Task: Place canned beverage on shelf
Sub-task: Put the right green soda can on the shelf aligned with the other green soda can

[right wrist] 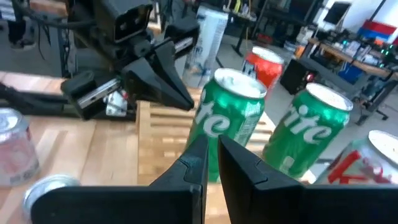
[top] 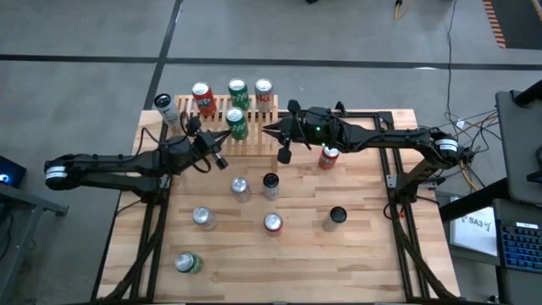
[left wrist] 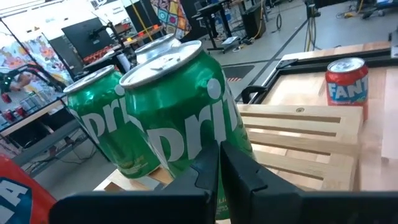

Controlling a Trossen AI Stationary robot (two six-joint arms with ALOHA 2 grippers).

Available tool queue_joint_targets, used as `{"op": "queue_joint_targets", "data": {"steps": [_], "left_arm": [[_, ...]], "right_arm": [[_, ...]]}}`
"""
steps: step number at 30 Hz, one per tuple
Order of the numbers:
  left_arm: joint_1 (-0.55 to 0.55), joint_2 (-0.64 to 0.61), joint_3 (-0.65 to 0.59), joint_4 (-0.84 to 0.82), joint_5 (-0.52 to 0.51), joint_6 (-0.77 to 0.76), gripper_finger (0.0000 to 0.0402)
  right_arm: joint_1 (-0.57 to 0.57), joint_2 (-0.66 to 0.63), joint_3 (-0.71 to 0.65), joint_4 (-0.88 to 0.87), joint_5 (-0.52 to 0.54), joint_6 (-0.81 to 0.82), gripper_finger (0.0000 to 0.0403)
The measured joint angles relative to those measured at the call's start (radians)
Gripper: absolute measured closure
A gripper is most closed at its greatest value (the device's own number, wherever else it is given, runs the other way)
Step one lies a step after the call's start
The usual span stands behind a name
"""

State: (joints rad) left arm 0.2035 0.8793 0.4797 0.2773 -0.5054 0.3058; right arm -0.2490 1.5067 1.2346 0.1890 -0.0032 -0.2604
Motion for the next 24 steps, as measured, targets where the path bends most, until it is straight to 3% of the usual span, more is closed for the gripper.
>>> {"op": "queue_joint_targets", "data": {"steps": [7,24], "left_arm": [[-0.002,-0.105,0.0,-0.009,0.177,0.0,0.0401],[-0.001,-0.347,-0.011,-0.056,0.202,0.033,0.0401]], "right_arm": [[0.002,0.055,0.0,0.109,-0.005,0.006,0.0376],[0.009,0.198,0.121,0.157,-0.036,0.055,0.0376]]}}
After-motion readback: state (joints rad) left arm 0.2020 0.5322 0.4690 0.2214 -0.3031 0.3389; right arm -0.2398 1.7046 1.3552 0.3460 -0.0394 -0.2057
